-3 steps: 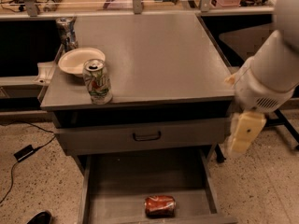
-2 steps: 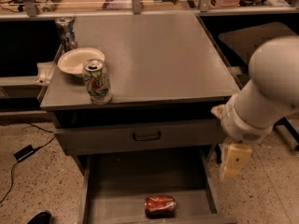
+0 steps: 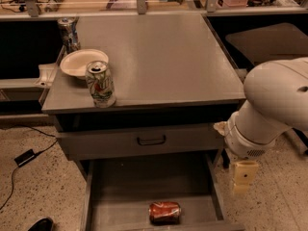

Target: Pick coke can from middle drawer and place on counter

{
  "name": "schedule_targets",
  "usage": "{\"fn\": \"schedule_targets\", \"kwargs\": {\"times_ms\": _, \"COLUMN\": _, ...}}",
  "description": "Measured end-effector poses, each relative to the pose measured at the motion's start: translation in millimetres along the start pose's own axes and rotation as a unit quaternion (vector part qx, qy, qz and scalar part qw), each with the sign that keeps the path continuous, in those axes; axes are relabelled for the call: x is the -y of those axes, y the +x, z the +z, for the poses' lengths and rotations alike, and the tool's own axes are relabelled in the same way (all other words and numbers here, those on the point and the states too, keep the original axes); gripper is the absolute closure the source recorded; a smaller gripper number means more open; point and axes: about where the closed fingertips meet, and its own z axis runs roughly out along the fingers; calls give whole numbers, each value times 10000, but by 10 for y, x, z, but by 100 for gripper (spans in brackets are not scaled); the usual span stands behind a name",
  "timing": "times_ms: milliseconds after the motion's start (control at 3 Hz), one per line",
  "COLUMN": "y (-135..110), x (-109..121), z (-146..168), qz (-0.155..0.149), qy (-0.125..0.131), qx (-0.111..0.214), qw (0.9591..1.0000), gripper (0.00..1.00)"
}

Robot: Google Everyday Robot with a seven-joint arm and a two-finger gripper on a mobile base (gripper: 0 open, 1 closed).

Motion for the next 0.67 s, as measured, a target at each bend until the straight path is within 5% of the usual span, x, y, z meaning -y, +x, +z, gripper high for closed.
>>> {"fn": "schedule_targets", "kwargs": {"times_ms": 667, "y": -409, "x": -58, "z": 739, "qz": -273, "qy": -134, "qx": 581, "qw": 9978, "gripper": 0}}
